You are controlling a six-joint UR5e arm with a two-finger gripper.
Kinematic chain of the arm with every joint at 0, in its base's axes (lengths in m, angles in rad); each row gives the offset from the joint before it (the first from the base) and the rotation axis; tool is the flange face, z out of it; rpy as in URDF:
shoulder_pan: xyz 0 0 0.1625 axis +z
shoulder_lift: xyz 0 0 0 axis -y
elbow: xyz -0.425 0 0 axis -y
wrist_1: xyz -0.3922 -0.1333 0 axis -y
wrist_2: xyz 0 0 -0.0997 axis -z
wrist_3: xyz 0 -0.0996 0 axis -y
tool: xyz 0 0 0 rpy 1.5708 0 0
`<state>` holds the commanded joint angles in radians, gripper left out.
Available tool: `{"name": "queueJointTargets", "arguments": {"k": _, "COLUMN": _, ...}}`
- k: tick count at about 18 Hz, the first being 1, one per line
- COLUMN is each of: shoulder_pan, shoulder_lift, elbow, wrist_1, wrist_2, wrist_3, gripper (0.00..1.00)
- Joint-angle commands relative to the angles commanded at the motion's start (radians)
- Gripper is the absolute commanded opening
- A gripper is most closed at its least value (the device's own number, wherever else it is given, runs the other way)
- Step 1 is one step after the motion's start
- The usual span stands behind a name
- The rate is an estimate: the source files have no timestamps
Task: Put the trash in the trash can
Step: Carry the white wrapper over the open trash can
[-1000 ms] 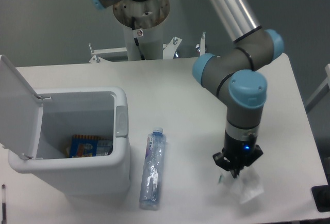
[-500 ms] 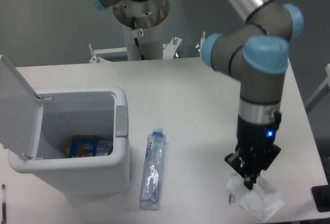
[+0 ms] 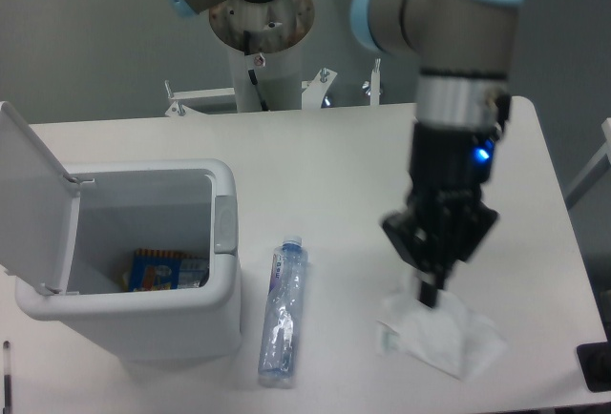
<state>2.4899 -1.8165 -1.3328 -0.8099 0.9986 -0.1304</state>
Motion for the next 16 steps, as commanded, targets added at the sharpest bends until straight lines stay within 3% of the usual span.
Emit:
{"name": "queueJointTargets", "arguments": {"k": 6, "shoulder_pan": -0.1, "shoulder_lift": 0.086, "elbow": -0.101, "wrist_1": -0.002, "wrist_2": 0.002, "wrist_3": 0.014, "gripper": 0.1}}
{"name": "queueJointTargets", "arguments": {"k": 11, "shoulder_pan": -0.183, "shoulder_lift": 0.112, "elbow": -0.186, "wrist_1": 0.0, "wrist_2": 0.009, "wrist_3": 0.041, "gripper": 0.1}}
{"name": "queueJointTargets", "arguments": {"k": 16, "shoulder_pan": -0.204, "shoulder_lift": 0.141, "elbow": -0.224, "wrist_1": 0.0, "wrist_2": 0.011, "wrist_3": 0.044, "gripper": 0.12}}
